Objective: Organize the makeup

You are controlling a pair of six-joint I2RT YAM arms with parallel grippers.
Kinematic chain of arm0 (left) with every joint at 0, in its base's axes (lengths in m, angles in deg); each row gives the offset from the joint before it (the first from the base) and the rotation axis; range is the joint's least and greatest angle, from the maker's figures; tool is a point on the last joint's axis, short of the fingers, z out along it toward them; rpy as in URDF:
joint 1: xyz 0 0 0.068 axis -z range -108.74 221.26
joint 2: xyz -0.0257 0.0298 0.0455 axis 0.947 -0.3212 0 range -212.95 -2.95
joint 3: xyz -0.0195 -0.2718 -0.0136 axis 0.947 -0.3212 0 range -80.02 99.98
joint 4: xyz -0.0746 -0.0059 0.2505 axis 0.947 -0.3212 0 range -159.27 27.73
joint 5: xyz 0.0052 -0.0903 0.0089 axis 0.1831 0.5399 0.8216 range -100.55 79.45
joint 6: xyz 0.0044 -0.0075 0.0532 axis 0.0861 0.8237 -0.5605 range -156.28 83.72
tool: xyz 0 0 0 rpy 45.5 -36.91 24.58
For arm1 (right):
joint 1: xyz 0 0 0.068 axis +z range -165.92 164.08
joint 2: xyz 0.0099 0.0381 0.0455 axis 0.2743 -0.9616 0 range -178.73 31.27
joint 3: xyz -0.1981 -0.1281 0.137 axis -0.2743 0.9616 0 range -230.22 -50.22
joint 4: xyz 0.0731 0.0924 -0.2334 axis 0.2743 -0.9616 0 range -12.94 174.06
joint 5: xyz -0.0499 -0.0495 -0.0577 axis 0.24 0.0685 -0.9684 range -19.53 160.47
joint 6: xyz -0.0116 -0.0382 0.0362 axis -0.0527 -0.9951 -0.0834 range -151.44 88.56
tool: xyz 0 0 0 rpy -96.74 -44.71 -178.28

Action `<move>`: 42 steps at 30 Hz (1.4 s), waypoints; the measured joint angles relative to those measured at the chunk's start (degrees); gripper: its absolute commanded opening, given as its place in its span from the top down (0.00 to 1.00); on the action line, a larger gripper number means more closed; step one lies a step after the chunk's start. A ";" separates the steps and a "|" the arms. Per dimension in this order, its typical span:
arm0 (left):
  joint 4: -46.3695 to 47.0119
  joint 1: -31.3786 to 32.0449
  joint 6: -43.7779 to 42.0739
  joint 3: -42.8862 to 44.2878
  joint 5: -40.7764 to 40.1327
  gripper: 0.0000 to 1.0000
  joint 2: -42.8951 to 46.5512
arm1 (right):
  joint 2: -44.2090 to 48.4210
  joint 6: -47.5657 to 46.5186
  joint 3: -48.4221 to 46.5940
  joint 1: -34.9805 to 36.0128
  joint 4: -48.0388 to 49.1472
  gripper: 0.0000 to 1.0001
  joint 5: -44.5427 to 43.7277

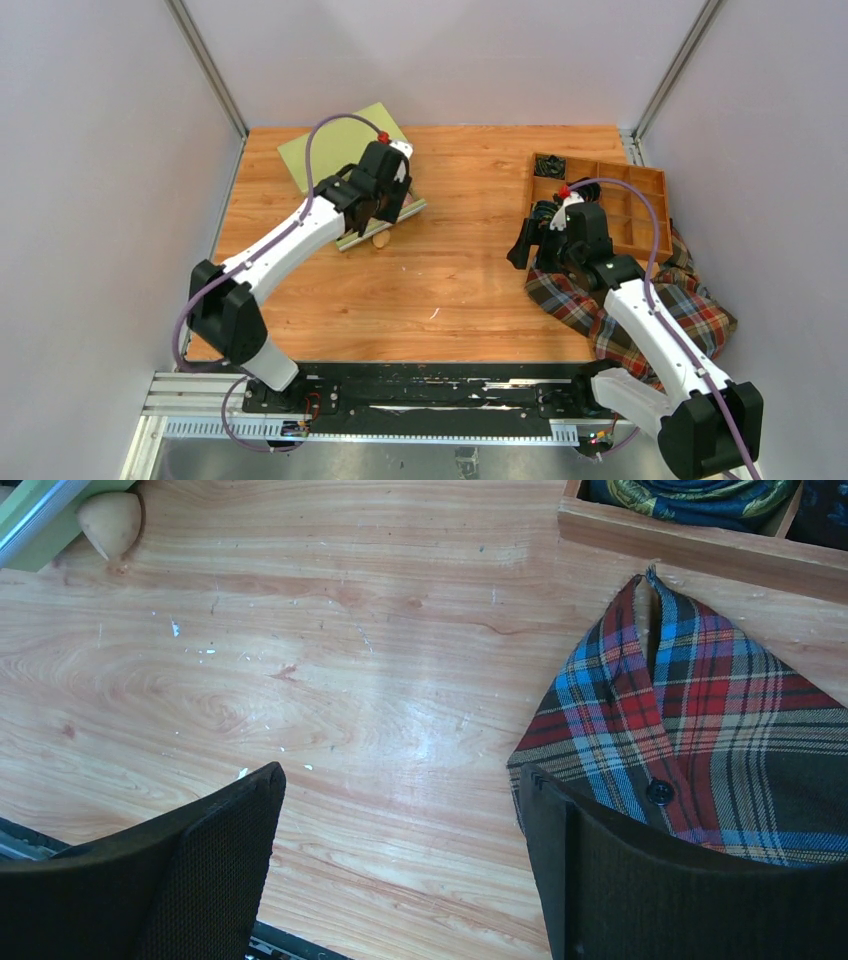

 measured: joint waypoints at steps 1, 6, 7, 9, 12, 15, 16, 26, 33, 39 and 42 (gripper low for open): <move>0.09 -1.31 -0.17 1.42 -0.76 0.51 -1.38 | 0.09 0.02 0.00 0.00 0.00 0.15 0.00; 1.44 -3.93 -0.85 6.80 -3.32 0.50 -10.95 | 1.55 0.20 0.02 0.00 -0.07 0.15 -0.04; 1.60 -4.07 -0.85 7.30 -3.30 0.50 -12.59 | 1.90 0.20 0.02 0.00 -0.07 0.15 -0.04; 1.84 -4.55 -0.83 8.17 -2.95 0.50 -15.54 | 2.51 0.20 0.02 0.00 -0.09 0.15 -0.07; 1.95 -5.57 -0.83 9.33 -3.26 0.33 -18.58 | 2.91 0.20 0.02 0.00 -0.26 0.15 -0.07; 2.67 -6.58 -0.76 10.36 -5.29 0.01 -20.31 | 3.17 0.20 0.02 0.00 -0.66 0.15 -0.07; 2.73 -6.60 -0.94 10.54 -5.57 0.02 -20.44 | 3.21 0.22 0.04 0.00 -0.76 0.15 -0.07; 3.63 -3.45 -0.63 7.08 -5.44 0.10 -14.21 | 3.28 1.05 1.20 0.00 -0.87 0.15 -0.02; 6.84 5.75 7.15 -7.69 -6.67 0.41 -1.22 | 1.31 1.49 1.79 0.00 -0.04 0.15 1.33; 10.84 5.77 17.81 -16.87 -10.47 0.55 -3.98 | 0.00 1.70 1.79 0.00 0.42 0.15 2.51; 12.09 5.79 21.62 -17.68 -13.90 0.57 -7.17 | 0.15 1.68 1.79 0.00 0.39 0.15 2.51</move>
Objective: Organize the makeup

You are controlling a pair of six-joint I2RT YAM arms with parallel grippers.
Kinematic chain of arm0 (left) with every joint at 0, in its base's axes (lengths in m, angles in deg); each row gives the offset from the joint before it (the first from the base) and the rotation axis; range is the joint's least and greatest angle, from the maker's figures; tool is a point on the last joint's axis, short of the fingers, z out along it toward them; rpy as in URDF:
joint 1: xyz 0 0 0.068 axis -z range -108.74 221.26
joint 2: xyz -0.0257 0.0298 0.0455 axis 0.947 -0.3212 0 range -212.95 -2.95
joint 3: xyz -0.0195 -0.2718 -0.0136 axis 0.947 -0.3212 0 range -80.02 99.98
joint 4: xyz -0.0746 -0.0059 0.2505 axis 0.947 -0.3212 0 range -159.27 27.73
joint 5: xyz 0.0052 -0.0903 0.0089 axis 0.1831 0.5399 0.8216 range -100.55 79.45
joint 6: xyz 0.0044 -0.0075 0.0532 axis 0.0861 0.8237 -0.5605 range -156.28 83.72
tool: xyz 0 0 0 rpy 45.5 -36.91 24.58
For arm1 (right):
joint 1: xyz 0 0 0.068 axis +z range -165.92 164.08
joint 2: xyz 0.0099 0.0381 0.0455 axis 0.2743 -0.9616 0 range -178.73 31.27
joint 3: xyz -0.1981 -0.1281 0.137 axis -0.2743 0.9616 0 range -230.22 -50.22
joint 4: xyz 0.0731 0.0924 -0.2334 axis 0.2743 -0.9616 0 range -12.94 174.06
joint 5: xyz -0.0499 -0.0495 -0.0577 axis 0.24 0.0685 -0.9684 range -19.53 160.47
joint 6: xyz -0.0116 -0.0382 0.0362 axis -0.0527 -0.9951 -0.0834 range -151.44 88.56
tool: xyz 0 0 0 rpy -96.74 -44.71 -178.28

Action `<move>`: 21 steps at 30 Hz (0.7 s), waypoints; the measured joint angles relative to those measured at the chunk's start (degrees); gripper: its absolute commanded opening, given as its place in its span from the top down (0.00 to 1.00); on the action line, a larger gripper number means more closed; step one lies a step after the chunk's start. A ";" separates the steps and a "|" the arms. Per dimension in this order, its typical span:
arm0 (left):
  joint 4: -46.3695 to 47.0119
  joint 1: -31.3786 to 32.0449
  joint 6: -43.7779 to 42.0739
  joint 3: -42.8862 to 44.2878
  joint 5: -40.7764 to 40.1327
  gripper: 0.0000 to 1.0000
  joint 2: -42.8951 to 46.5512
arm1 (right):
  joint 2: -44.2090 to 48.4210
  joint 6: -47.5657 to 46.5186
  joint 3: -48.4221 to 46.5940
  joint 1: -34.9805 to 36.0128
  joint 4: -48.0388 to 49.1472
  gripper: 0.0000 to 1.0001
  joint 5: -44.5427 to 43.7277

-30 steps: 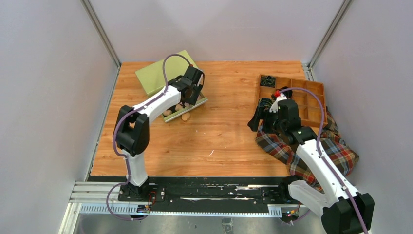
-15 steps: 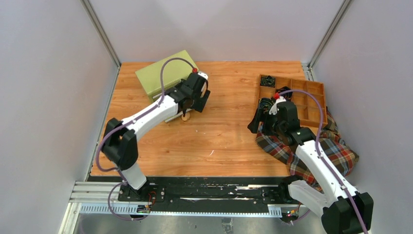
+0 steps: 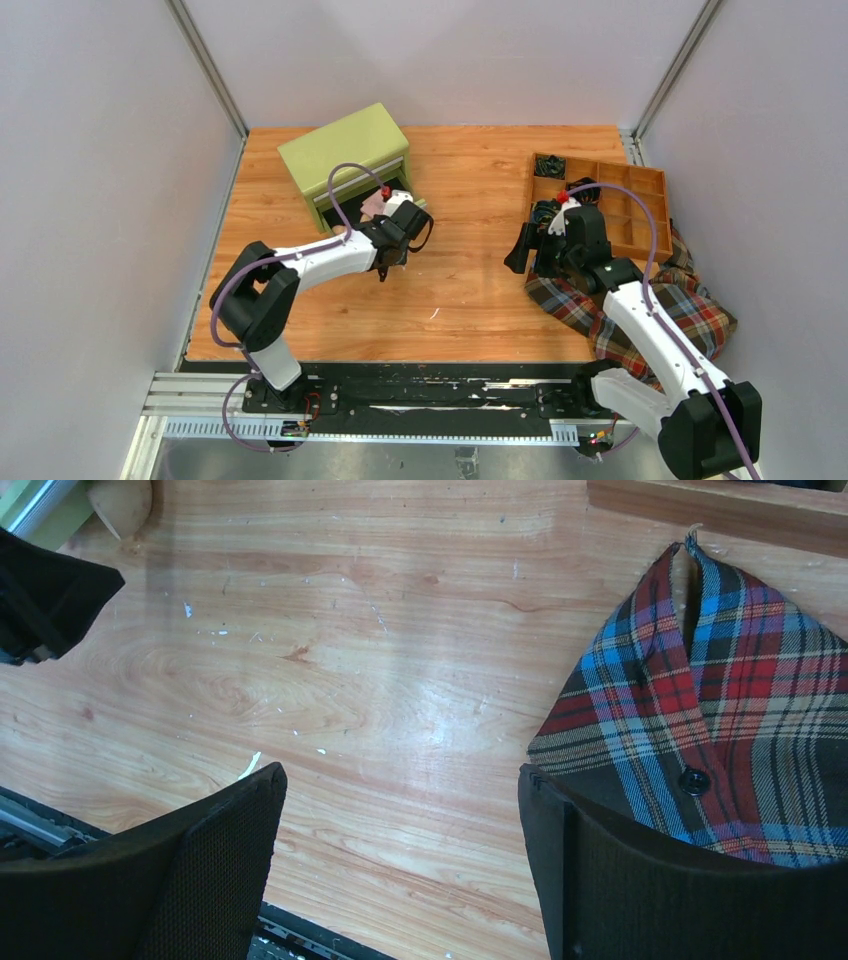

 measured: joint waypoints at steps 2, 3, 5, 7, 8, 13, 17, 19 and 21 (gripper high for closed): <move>1.42 0.00 1.42 0.00 -1.92 0.57 -1.44 | 0.26 0.00 0.00 0.00 0.00 0.15 -0.02; 2.25 0.00 1.90 0.00 -2.84 0.57 -1.95 | 0.42 0.00 0.00 0.00 0.00 0.16 -0.02; 4.07 0.00 2.64 0.00 -4.37 0.58 -3.08 | 0.63 0.00 0.00 0.00 -0.02 0.15 -0.02; 5.62 -0.02 2.97 0.15 -5.73 0.58 -4.35 | 0.81 0.00 0.00 0.00 -0.04 0.15 -0.02; 6.16 -0.11 3.04 0.39 -6.32 0.58 -5.14 | 0.87 -0.02 0.00 0.00 -0.04 0.15 -0.02; 8.70 -0.96 2.62 1.05 -8.24 0.54 -8.02 | 1.25 -0.09 0.00 0.00 -0.13 0.15 -0.02; 10.32 -1.92 1.38 1.07 -9.11 0.55 -8.22 | 1.64 -0.26 0.00 0.00 -0.28 0.15 -0.04; 10.75 -2.27 0.85 1.25 -9.22 0.58 -8.44 | 1.66 -0.28 0.00 0.00 -0.33 0.16 -0.02; 11.45 -2.27 0.11 1.36 -9.40 0.63 -9.16 | 1.66 -0.28 0.00 0.00 -0.46 0.16 0.00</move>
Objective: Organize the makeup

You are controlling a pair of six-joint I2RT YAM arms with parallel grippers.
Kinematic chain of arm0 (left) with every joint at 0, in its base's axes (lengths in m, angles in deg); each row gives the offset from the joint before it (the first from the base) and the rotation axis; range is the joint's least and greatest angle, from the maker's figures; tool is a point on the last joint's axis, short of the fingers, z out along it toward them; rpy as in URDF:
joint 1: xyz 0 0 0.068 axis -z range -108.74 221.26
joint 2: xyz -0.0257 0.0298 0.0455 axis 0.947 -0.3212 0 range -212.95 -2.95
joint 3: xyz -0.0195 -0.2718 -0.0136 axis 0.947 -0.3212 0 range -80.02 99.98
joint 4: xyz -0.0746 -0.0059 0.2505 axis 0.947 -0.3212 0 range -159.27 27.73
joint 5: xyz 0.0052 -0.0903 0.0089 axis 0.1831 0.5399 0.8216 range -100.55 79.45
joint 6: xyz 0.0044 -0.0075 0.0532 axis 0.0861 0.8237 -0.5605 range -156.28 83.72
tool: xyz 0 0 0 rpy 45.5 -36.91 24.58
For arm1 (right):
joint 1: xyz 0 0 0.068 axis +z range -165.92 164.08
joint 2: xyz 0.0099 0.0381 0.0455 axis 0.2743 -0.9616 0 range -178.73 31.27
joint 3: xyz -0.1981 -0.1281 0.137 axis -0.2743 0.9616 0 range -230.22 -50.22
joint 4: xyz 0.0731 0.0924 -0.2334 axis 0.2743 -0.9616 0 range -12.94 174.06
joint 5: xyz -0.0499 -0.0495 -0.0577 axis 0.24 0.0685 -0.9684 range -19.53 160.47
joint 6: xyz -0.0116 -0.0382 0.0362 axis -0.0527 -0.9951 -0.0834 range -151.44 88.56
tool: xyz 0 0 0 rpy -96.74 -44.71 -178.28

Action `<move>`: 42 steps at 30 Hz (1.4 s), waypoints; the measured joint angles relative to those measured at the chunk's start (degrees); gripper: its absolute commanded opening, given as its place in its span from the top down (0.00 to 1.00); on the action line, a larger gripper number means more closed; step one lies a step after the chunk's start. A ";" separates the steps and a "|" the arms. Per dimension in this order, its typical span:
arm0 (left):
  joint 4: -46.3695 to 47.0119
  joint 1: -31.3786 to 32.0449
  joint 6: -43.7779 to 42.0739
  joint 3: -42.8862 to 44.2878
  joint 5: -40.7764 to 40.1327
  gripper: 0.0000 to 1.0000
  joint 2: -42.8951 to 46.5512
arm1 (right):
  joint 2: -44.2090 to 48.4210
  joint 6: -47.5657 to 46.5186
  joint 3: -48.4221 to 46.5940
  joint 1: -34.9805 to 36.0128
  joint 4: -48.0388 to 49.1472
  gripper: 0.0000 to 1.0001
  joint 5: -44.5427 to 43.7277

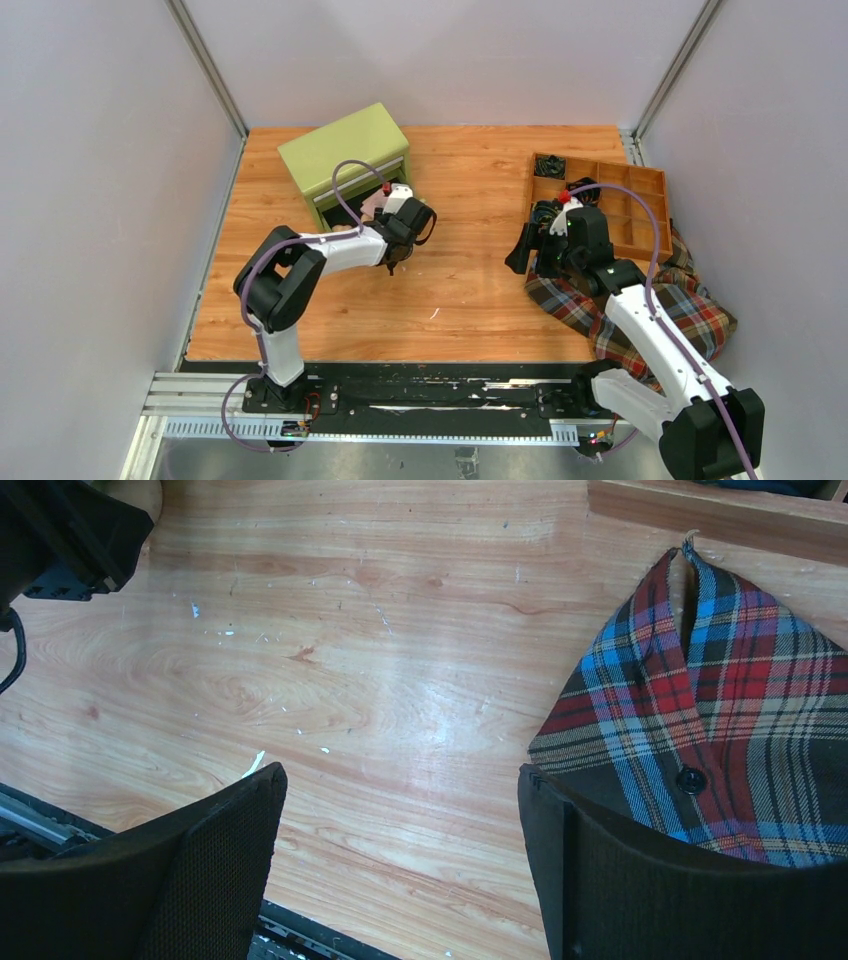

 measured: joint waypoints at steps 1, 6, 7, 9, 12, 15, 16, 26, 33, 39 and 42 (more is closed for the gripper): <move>0.33 -0.02 -0.26 0.13 -0.07 0.67 -0.52 | 0.00 0.00 0.00 0.00 0.00 0.16 0.00; 0.55 -0.11 -1.40 0.76 -0.96 0.95 -2.49 | 0.02 0.00 0.00 0.00 0.00 0.16 -0.02; 0.52 -0.11 -1.60 0.76 -0.96 0.99 -2.34 | 0.07 0.02 0.00 0.00 -0.02 0.16 0.00; 0.37 -0.09 -1.64 0.76 -0.96 1.00 -1.88 | 0.13 0.02 0.00 0.00 -0.02 0.17 0.00; -1.03 0.13 -2.51 0.79 -0.59 1.00 0.15 | 0.13 0.04 0.00 0.00 -0.02 0.17 0.00; -3.08 0.24 -5.27 0.87 3.17 0.99 4.76 | 0.07 0.09 0.00 0.00 0.00 0.18 0.02; -3.56 0.24 -6.38 0.87 4.66 1.00 6.29 | 0.02 0.22 0.00 0.00 0.00 0.18 0.24; -4.35 -3.21 -10.38 1.31 11.67 1.00 18.12 | -0.94 1.14 -0.09 0.00 0.92 0.18 2.03; -7.23 -8.81 -10.47 2.27 11.50 0.47 17.86 | -0.85 1.16 -0.09 0.00 0.94 0.18 2.38; -10.71 -12.13 -10.93 4.96 10.47 0.31 13.75 | -0.48 1.14 -0.09 0.00 0.94 0.18 2.38; -10.62 -9.57 -11.69 4.81 11.17 0.44 13.53 | -0.48 1.16 -0.09 0.00 0.94 0.18 2.38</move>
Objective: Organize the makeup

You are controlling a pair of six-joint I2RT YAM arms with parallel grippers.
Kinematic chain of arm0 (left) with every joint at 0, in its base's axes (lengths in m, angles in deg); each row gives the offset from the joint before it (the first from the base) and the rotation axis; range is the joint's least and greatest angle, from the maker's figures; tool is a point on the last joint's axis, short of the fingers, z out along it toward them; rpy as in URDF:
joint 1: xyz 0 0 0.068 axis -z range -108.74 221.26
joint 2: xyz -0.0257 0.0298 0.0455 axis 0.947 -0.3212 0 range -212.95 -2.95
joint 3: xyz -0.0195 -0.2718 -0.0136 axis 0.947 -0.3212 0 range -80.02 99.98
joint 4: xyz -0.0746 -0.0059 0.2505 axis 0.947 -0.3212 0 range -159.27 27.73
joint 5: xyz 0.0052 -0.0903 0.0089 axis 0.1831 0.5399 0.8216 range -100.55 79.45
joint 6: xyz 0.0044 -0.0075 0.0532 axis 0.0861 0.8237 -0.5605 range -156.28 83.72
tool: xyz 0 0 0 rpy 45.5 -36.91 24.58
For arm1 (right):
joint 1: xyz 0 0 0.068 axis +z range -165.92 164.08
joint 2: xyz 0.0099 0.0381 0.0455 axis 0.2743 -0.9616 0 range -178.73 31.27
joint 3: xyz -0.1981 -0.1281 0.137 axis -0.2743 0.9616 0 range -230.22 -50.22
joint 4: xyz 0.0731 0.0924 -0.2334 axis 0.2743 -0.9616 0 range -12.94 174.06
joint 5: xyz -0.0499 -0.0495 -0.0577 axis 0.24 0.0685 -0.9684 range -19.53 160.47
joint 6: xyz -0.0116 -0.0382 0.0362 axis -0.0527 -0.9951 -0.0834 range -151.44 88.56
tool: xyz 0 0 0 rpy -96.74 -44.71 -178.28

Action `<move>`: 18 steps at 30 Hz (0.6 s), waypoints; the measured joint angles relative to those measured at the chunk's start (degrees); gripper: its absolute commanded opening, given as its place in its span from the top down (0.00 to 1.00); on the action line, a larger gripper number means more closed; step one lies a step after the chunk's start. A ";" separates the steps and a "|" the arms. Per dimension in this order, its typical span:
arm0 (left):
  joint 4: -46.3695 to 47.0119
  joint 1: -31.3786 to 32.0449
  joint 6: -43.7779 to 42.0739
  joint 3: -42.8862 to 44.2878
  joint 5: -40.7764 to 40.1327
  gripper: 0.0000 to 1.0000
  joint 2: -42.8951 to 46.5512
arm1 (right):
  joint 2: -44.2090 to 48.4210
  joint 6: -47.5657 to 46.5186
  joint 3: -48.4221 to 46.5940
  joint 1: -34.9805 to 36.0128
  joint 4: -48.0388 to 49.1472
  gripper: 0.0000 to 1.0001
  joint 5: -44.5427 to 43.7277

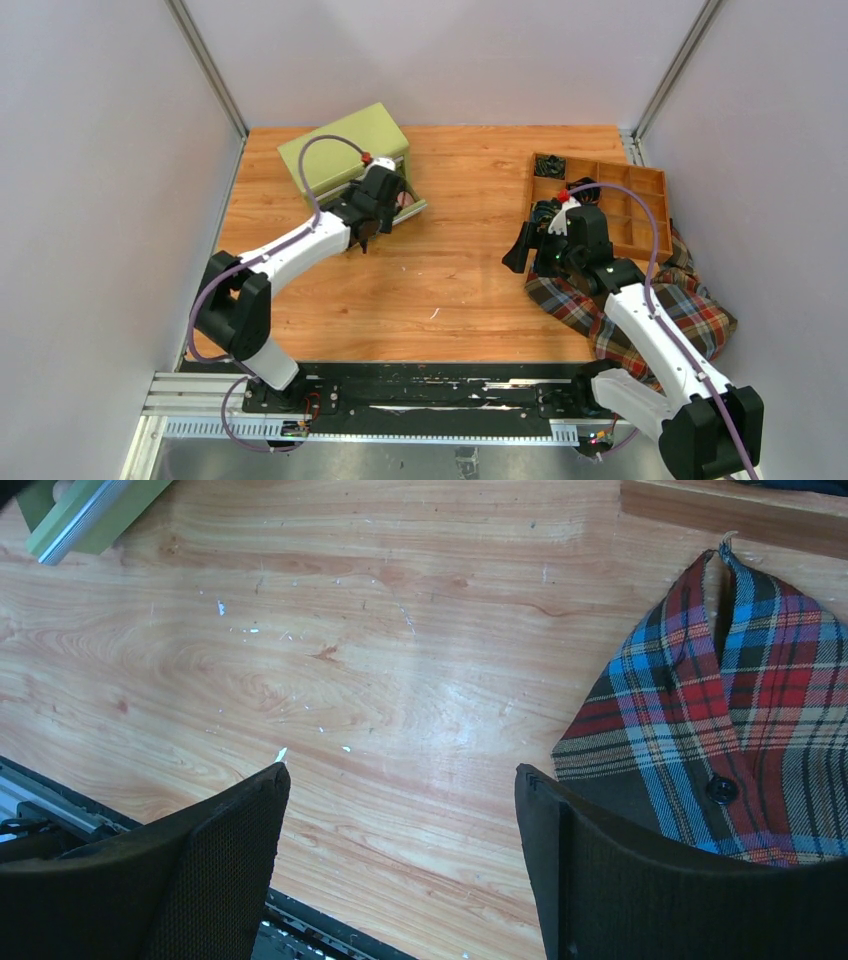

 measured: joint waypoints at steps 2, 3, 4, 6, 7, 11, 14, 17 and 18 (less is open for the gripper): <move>0.70 4.24 -0.85 -0.57 0.11 0.46 0.09 | -0.07 0.04 0.00 0.00 0.02 0.18 0.00; 0.79 6.32 -0.96 -0.87 0.44 0.46 0.09 | -0.17 0.09 0.00 0.00 0.02 0.19 0.00; 1.03 8.70 -0.96 -1.31 1.01 0.46 0.07 | -0.28 0.15 0.00 0.00 0.04 0.19 0.00; 1.46 12.74 -0.76 -2.03 2.36 0.47 -0.31 | -0.63 0.24 0.00 0.00 0.22 0.19 0.00; 1.95 14.32 -0.55 -2.14 2.91 0.48 -1.01 | -0.79 0.26 0.00 0.00 0.35 0.19 0.02; 3.85 16.31 1.14 -2.12 3.17 0.47 -6.67 | -1.07 0.31 0.00 0.00 0.44 0.19 0.02; 4.52 16.28 2.03 -1.68 1.33 0.47 -12.81 | -1.07 0.28 0.00 0.00 0.37 0.19 0.00; 4.37 15.87 1.97 0.87 -2.21 0.48 -17.42 | -1.01 0.24 0.00 0.00 0.13 0.18 -0.04; 4.39 15.45 1.92 2.47 -2.49 0.48 -18.36 | -0.90 0.22 0.00 0.00 -0.13 0.18 -0.11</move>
